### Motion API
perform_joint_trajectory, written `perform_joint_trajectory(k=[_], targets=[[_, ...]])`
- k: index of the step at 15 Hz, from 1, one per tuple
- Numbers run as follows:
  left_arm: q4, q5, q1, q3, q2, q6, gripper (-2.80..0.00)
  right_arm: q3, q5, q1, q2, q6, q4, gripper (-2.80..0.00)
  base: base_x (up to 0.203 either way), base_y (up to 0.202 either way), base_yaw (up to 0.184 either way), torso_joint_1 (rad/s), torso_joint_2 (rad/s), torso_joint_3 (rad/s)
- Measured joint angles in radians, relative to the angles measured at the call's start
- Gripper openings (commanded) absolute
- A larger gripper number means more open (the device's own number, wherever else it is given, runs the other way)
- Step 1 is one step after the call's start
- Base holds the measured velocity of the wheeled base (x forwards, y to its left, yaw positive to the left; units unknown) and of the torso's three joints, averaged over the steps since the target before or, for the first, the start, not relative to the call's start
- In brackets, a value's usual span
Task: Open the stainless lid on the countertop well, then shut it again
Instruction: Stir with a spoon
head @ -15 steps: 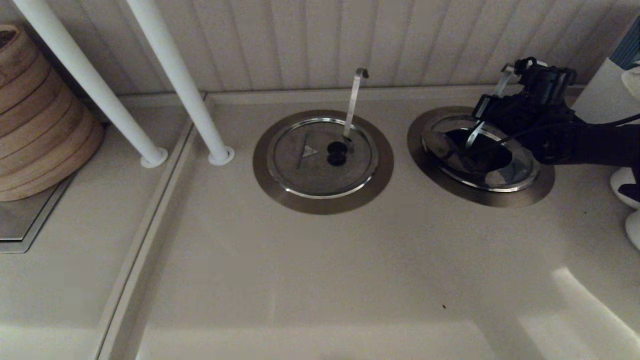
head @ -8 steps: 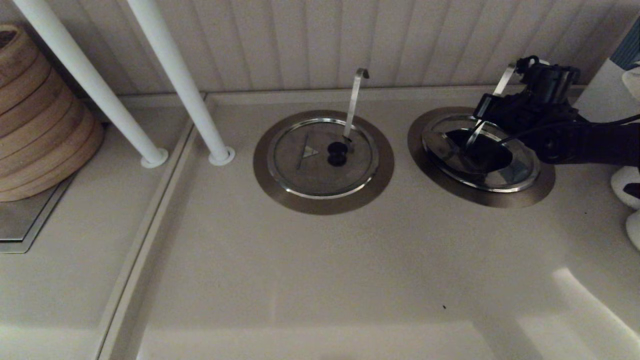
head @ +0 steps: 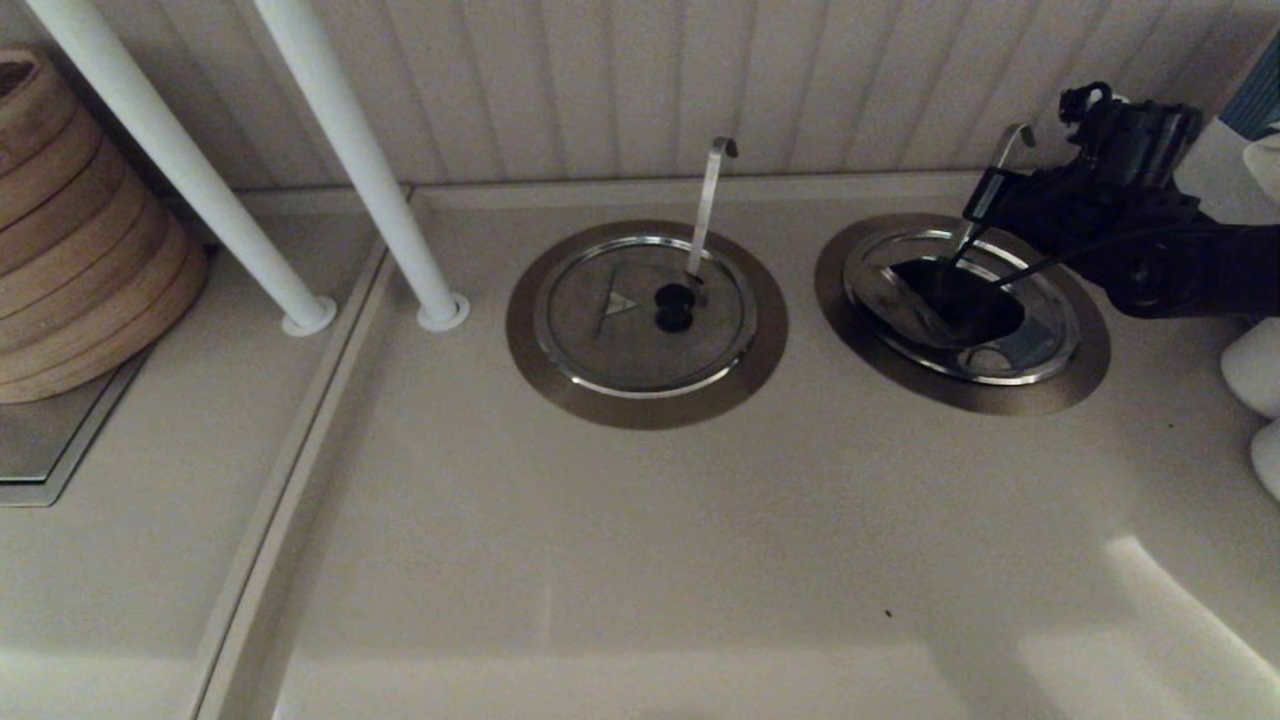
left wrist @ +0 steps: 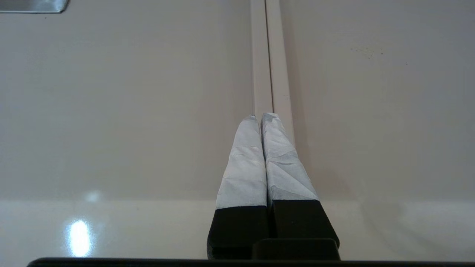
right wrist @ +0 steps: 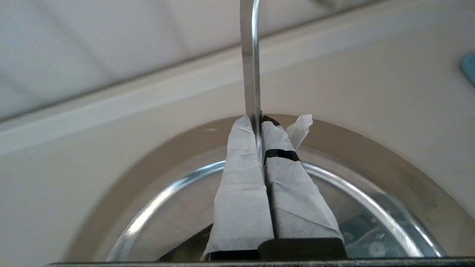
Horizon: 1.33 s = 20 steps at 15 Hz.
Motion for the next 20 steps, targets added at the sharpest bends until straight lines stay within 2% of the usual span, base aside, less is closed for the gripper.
perform_joint_trajectory(k=[9,16,17,20], targets=[[0.0,0.0,0.0,0.0,0.0,0.0,-2.8,0.063,0.001,0.028,-0.102,0.011,-0.005,-2.8,0.0,0.0,0.0,0.0,0.0,0.0],[0.0,0.0,0.0,0.0,0.0,0.0,-2.8,0.056,-0.007,0.025,-0.08,-0.056,0.084,-2.8,0.0,0.0,0.0,0.0,0.0,0.0],[0.0,0.0,0.0,0.0,0.0,0.0,-2.8,0.056,-0.007,0.023,-0.078,-0.06,0.086,0.0,0.0,0.0,0.0,0.0,0.0,0.0],[0.0,0.0,0.0,0.0,0.0,0.0,-2.8,0.058,-0.008,0.019,-0.076,-0.064,0.088,0.0,0.0,0.0,0.0,0.0,0.0,0.0]])
